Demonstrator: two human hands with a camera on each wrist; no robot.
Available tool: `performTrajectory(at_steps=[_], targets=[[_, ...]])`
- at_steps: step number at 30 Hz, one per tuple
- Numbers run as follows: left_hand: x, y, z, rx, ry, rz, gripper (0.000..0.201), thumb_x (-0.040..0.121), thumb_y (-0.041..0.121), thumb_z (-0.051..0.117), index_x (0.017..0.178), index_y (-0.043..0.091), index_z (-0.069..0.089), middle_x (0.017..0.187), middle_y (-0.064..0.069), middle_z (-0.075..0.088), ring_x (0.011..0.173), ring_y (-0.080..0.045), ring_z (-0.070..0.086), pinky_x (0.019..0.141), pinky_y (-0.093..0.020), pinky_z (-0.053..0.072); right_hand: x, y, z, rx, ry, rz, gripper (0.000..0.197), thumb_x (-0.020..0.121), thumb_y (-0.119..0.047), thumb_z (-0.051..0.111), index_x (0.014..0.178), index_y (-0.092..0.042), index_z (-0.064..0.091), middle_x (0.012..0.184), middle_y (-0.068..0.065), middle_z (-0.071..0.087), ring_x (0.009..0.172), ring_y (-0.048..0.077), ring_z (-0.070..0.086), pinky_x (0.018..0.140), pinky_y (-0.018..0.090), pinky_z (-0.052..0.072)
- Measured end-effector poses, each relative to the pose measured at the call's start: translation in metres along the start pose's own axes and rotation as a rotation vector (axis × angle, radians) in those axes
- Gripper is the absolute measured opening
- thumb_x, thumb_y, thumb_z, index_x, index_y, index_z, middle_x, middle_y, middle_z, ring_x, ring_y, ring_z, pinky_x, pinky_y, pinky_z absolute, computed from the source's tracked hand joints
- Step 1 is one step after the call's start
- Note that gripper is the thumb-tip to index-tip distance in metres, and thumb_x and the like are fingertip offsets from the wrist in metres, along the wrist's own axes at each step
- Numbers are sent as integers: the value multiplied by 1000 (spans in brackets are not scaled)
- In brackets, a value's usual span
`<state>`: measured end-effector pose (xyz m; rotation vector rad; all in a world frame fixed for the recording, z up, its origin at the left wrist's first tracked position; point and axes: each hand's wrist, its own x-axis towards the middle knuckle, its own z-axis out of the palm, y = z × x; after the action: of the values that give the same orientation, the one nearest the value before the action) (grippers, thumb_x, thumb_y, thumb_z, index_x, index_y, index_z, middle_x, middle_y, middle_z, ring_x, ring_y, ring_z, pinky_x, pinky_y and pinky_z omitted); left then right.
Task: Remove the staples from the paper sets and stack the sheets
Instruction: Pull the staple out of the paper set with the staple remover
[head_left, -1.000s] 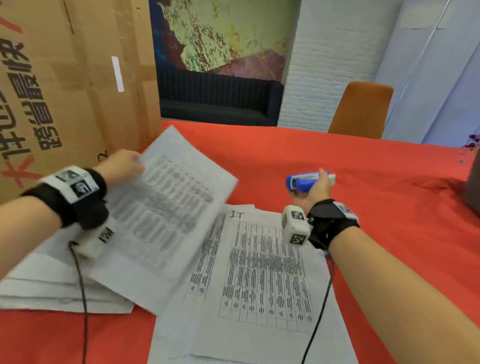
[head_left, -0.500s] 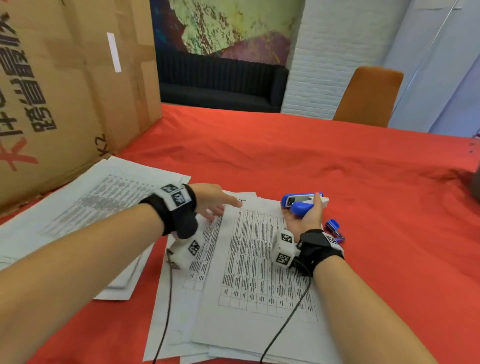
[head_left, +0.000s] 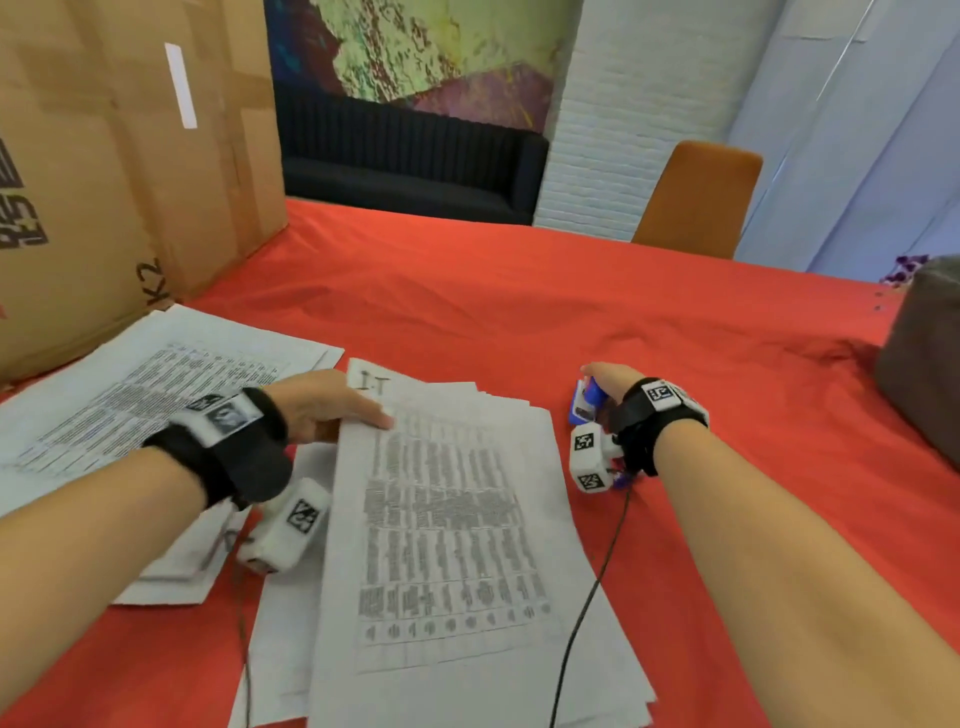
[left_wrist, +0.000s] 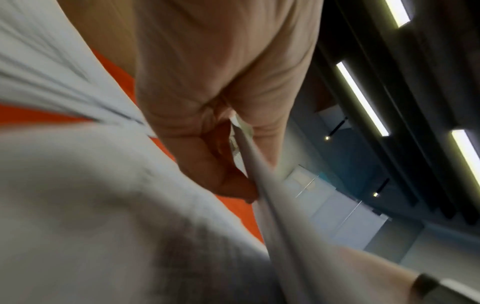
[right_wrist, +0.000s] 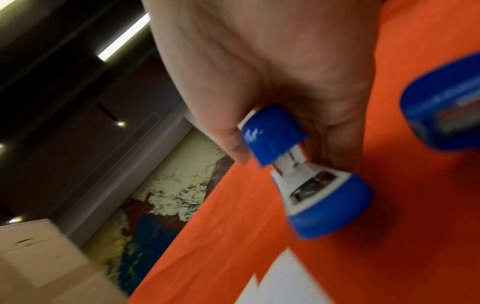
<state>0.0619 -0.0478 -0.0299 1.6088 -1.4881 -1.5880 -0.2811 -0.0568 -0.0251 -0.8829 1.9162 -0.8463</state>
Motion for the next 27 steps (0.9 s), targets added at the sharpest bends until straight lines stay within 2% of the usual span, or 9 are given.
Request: performTrajectory(at_steps=[4,7,10,12,14,16,17,23,27], targets=[[-7,-22,-21,77,-6,-89,28,79,-10,65,106,-3,61,99,-20,71,92,-33,68,76,-36,57,-18,-21,-22,-167,-36,-69,23,95,-27,51,114,-15,50,101,10,50,78,24,51,64,27,44],[-7,-25,-25,-3,-93,-92,30,82,-13,58,111,-5,59,106,-22,69,88,-31,70,74,-38,59,-23,-29,-43,-356,-31,-106,39,90,-15,59,126,-3,54,106,14,59,88,28,60,64,28,50],[-4,-22,-26,-11,-137,-99,31,83,-13,54,113,-7,57,109,-24,68,98,-36,66,76,-40,57,-37,-19,-53,-643,-139,-47,41,88,-1,57,129,1,52,103,13,60,79,21,60,60,25,54],[-4,-21,-25,9,-187,-109,32,82,-14,52,113,-6,56,110,-24,67,106,-39,62,82,-41,55,-46,-9,-55,-903,-194,8,52,86,-1,62,136,-4,47,109,10,59,84,19,60,63,22,52],[-5,-21,-23,-29,-239,-105,34,83,-16,46,113,-4,57,114,-23,66,107,-37,63,89,-43,53,-49,4,-53,-1195,-231,38,73,79,-13,74,143,-19,39,122,7,58,104,19,59,74,22,52],[-5,-20,-20,-131,-263,-78,33,85,-13,42,112,-2,58,112,-22,67,100,-34,67,89,-45,52,-47,17,-49,-1285,-244,19,89,66,-31,84,142,-25,38,127,4,55,115,21,55,92,31,51],[-5,-20,-18,-197,-250,-71,30,87,-9,42,110,-2,59,109,-22,68,94,-33,69,87,-45,51,-47,21,-45,-1286,-229,-29,90,63,-38,86,139,-24,40,125,2,54,112,21,55,94,33,50],[1,-28,4,-348,-180,-87,25,97,5,41,116,-4,55,95,-20,72,80,-30,72,76,-44,57,-52,17,-11,-1243,-169,-396,47,81,-46,69,117,-19,57,115,3,59,94,16,53,79,26,42],[2,-35,2,-380,-178,-100,29,98,5,41,121,-6,53,104,-22,69,87,-32,71,82,-44,56,-71,-21,24,-977,-153,-712,29,87,-32,67,108,-14,62,103,5,65,86,21,62,74,27,47]])
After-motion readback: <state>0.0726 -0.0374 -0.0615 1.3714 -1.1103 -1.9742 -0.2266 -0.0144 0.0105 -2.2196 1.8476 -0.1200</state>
